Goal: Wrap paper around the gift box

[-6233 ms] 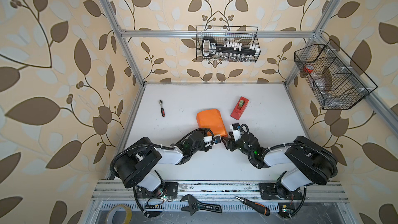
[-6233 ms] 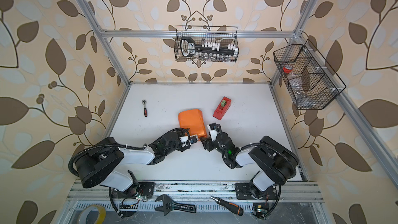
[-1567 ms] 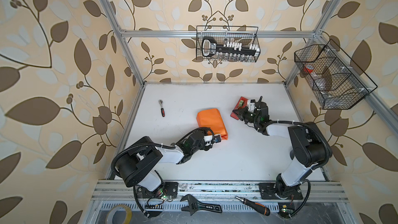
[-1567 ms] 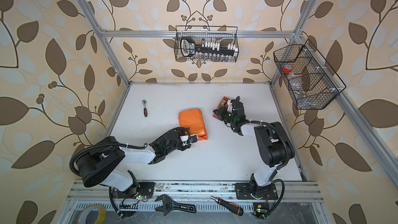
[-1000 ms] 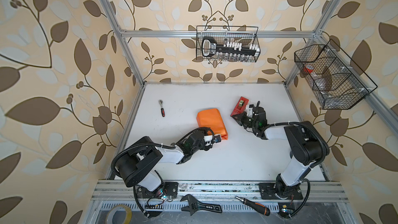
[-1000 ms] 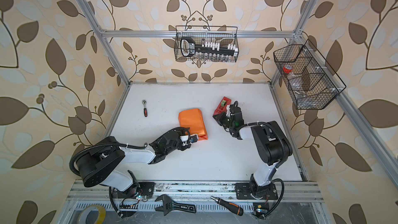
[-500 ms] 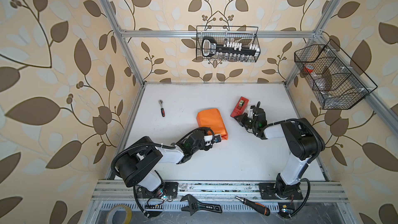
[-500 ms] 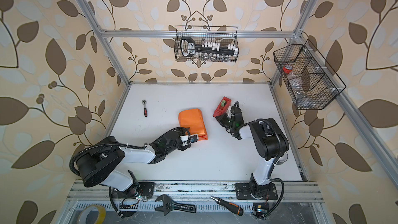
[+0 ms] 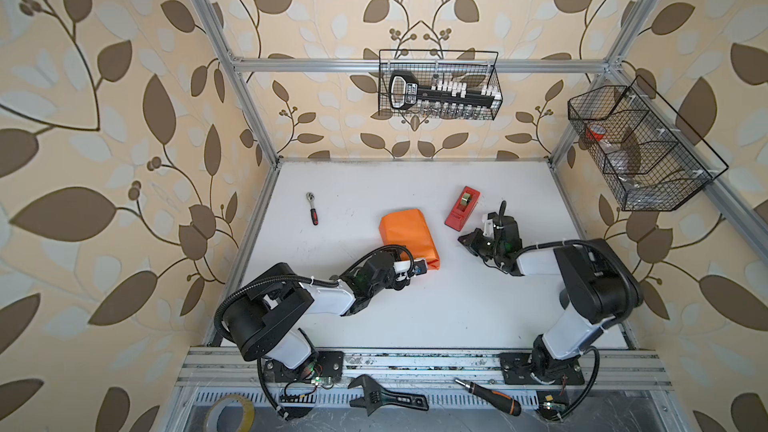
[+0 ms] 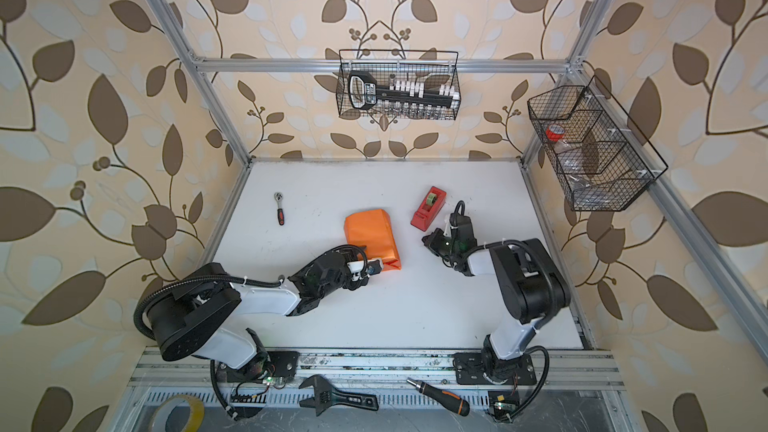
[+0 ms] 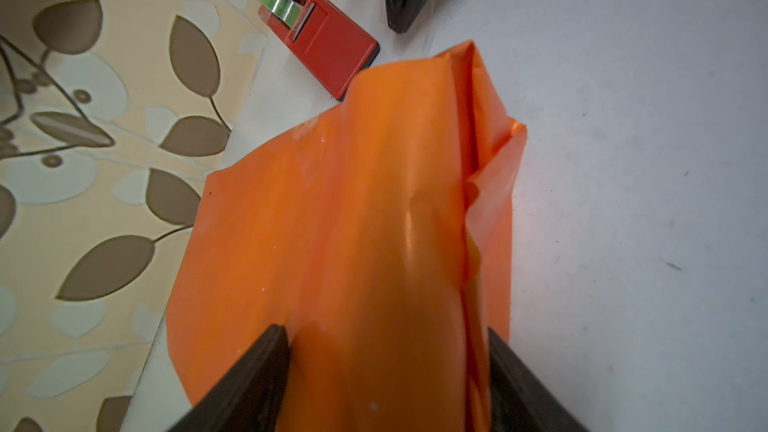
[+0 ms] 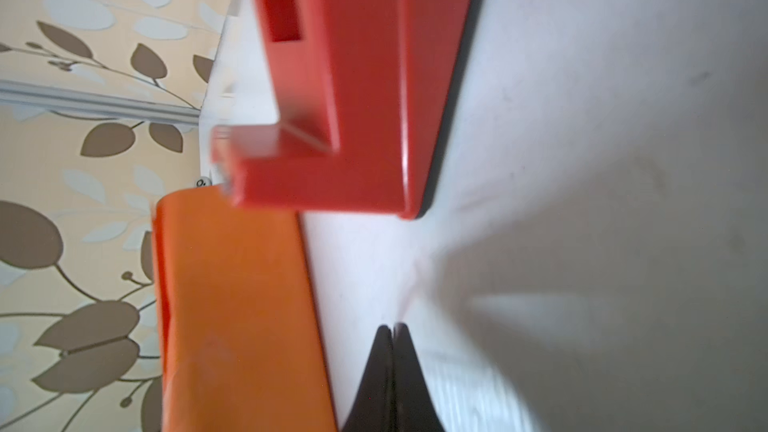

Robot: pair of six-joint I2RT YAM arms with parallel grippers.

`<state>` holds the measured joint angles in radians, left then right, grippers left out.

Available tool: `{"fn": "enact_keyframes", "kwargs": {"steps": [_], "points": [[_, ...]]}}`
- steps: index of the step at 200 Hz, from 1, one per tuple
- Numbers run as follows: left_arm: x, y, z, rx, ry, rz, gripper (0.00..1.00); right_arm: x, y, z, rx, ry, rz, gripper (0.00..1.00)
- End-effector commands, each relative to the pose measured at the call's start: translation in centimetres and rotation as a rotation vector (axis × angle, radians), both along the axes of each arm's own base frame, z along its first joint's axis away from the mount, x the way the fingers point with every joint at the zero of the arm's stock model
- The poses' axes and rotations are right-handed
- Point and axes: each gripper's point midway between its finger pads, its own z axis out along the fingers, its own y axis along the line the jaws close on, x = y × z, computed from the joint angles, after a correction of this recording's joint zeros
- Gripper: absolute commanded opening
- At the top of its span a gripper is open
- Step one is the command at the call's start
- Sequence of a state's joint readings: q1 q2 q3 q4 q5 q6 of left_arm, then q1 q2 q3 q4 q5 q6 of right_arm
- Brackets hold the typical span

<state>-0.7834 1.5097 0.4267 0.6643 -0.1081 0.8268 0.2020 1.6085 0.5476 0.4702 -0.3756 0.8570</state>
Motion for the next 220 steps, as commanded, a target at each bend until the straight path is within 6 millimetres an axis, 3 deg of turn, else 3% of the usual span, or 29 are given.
{"fn": "enact_keyframes", "kwargs": {"steps": [1, 42, 82, 140, 220], "points": [[-0.7, 2.1, -3.8, 0.117, 0.114, 0.032, 0.71, -2.9, 1.0, 2.0, -0.052, -0.090, 0.115, 0.00], [-0.8, 2.1, -3.7, 0.111, 0.116, 0.033, 0.71, -8.8, 5.6, 4.7, -0.044, -0.244, 0.363, 0.00], [-0.7, 2.1, -3.6, 0.108, 0.113, 0.036, 0.71, -12.1, 10.3, 5.7, -0.046, -0.349, 0.561, 0.00], [-0.7, 2.2, -3.5, 0.101, 0.115, 0.038, 0.71, -12.4, 13.8, 5.4, -0.002, -0.371, 0.649, 0.00], [-0.7, 2.2, -3.5, 0.102, 0.119, 0.041, 0.71, -11.8, 15.0, 5.3, -0.001, -0.383, 0.661, 0.00]]}}
